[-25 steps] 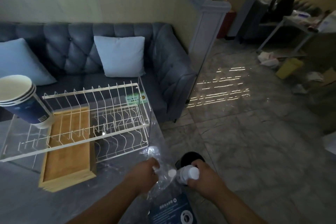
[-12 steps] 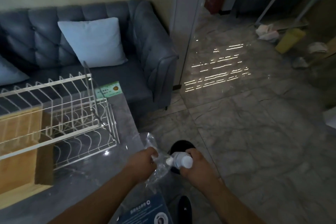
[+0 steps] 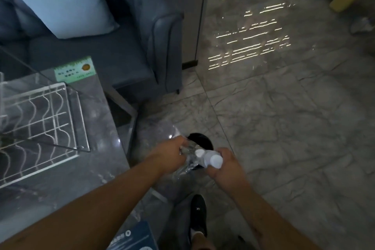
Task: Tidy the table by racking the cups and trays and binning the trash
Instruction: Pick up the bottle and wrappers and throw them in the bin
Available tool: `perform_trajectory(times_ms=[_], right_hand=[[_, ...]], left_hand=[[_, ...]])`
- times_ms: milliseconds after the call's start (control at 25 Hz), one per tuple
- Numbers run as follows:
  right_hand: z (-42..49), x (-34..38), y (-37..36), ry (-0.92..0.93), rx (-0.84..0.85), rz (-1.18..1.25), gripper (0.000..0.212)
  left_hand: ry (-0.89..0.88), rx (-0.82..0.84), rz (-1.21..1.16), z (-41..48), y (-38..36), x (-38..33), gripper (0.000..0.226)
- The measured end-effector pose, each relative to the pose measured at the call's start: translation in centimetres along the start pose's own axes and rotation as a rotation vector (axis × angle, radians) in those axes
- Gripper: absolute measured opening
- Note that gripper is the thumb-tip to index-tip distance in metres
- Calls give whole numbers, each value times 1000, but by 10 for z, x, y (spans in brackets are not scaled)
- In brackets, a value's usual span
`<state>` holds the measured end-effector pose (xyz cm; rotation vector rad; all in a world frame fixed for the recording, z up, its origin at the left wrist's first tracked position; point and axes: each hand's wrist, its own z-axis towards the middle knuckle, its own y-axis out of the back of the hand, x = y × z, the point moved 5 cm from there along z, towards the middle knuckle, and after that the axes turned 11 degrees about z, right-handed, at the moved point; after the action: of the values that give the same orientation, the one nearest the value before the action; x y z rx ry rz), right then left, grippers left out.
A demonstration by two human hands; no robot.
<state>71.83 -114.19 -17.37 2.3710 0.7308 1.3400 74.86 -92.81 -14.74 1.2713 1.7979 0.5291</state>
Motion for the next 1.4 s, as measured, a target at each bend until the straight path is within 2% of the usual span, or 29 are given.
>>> perform_trajectory(times_ms=[280,520,800,960,1160,1400], right_hand=[[67,-86,-25,-92,-20,15,63],[124,-153,-66,-141,-27,35,69],[180,-217,-98,-138,-66,-19,59],[197,-242,-118,-148,-52,-38,60],[211,-258,-135,-118,-20,-61,61],[225,-272,-150,-140,7,-70,59]], left_hand=[[-12,155,59,93,-85,8,33],[3,210,85,171,-158,25,27],[86,257,-5,242,-224,53,23],[112,277,-26,264,-259,67,28],[171,268,-70,275,-284,87,20],[213,299,-94,276,-299,105,23]])
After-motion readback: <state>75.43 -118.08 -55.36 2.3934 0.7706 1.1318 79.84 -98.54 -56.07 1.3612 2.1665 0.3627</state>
